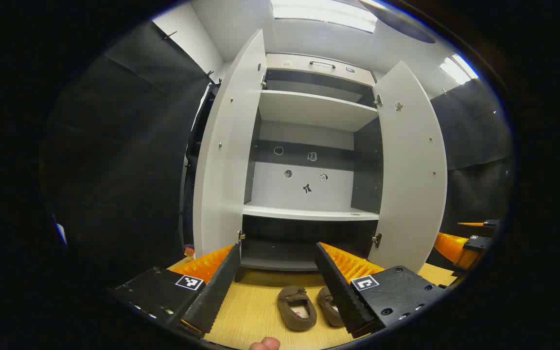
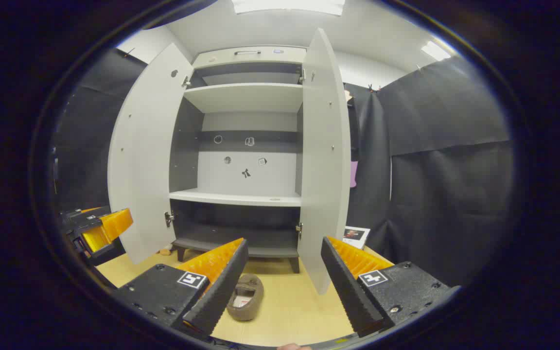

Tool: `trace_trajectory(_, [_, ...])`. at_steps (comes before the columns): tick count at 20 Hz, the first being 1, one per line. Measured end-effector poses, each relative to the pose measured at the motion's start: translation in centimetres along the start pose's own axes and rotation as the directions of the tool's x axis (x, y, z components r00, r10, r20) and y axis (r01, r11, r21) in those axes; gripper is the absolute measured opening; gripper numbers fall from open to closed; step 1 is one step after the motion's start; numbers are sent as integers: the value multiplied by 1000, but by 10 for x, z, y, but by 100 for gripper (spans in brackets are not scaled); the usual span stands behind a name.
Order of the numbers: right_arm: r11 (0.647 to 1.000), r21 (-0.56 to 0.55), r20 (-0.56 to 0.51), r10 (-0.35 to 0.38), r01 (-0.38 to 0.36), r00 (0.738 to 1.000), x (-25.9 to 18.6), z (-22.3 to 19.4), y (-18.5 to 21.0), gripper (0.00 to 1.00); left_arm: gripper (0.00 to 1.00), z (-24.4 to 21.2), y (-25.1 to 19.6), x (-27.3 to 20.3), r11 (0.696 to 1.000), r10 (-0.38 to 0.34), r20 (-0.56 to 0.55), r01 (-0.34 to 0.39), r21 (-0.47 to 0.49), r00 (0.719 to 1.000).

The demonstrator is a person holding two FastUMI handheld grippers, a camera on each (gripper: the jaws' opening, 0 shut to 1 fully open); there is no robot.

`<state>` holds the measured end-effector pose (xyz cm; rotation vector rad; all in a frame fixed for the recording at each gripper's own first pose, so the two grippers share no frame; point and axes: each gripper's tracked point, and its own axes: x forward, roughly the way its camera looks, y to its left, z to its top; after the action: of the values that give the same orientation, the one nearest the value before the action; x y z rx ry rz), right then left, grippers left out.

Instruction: Grab one shoe with the right hand and put it into the shoe cabinet, grab the other shoe with the left hand and put it into the shoe cabinet; then close the right door with the right hand and the left door with the left hand.

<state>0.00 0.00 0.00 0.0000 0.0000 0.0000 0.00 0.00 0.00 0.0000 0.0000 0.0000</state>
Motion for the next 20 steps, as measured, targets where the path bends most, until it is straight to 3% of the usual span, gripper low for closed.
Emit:
trace_trajectory(1, [1000,1,-3,3,-3,1000,0,-2,1,99,95,0,0,-1,1000,1,-1,-1,1,1000])
trace_trajectory(2, [1000,2,-5,6,-6,1000,0,-2,1,99,99,1,0,-2,1000,3,2,-3,1,1000])
trace_trajectory(3, [1000,2,-9,7,-7,1000,1,-3,1,99,95,0,1,-3,1000,5,1,-5,1,1000])
trace_trajectory(20, [1000,7,-18,18,-18,1000,5,-1,-15,96,95,3,-6,-3,1000,18,1,-18,9,1000])
